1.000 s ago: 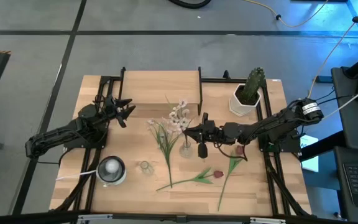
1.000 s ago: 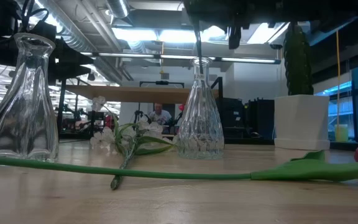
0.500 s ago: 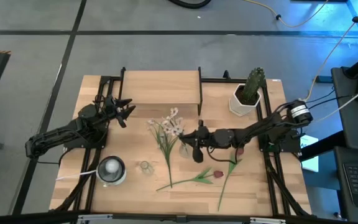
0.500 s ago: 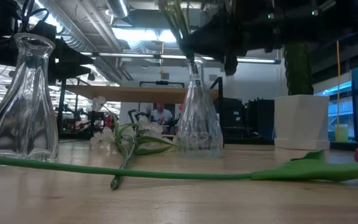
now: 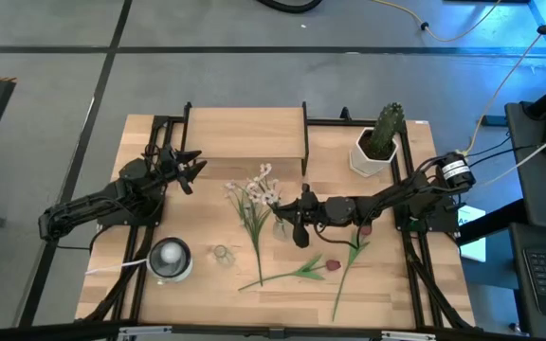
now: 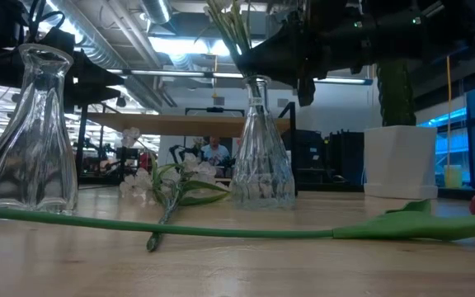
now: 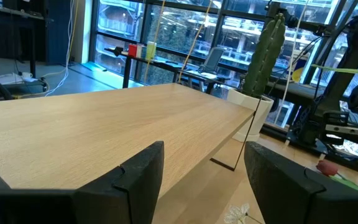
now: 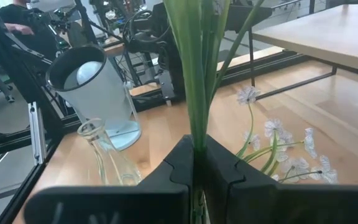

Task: Pick and place flowers into a vace then onto a shelf
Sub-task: Put the right white flowers into the right transparent vase

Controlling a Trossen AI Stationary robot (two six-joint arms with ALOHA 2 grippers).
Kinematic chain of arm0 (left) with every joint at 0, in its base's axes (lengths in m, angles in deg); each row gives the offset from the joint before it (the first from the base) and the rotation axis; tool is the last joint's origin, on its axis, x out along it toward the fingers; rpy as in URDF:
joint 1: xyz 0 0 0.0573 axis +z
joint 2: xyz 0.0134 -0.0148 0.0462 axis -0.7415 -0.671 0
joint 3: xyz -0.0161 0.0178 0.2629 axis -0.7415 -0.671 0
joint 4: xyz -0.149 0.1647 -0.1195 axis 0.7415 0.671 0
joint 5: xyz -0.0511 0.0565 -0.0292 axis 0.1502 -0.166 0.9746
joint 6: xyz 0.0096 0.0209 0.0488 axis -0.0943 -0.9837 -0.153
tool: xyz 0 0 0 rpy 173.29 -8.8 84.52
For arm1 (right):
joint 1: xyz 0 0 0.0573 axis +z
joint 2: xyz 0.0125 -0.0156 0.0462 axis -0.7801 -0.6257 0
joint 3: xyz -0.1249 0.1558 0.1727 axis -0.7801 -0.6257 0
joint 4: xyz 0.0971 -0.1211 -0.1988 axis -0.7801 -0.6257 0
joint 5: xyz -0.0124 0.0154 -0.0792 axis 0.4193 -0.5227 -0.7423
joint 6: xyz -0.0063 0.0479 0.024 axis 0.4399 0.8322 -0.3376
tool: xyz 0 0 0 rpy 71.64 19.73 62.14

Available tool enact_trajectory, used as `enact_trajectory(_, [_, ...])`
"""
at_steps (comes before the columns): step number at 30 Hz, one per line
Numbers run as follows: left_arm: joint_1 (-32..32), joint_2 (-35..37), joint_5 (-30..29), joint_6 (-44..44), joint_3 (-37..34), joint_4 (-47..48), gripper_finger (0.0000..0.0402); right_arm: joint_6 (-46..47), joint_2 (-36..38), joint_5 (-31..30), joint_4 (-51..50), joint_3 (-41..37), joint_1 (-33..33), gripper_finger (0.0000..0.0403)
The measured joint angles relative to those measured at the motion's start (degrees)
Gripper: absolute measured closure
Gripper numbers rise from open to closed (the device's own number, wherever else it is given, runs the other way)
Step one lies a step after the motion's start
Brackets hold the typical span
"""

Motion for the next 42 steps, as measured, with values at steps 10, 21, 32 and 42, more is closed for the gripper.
enact_trajectory(10, [0.0,0.0,0.0,0.0,0.0,0.0,0.0185,-0.2,0.0,1.3,0.0,0.0,0.0,0.0360])
enact_trajectory(21, [0.0,0.0,0.0,0.0,0.0,0.0,0.0185,0.2,0.4,2.6,-0.3,0.0,0.0,0.0289])
enact_trajectory(32, [0.0,0.0,0.0,-0.7,0.0,0.0,0.0185,3.4,3.9,9.0,-7.5,0.1,0.0,0.0287])
enact_trajectory(42, [0.0,0.0,0.0,-2.1,0.0,0.0,0.0185,6.7,11.1,9.0,-21.1,0.1,0.0,0.0286])
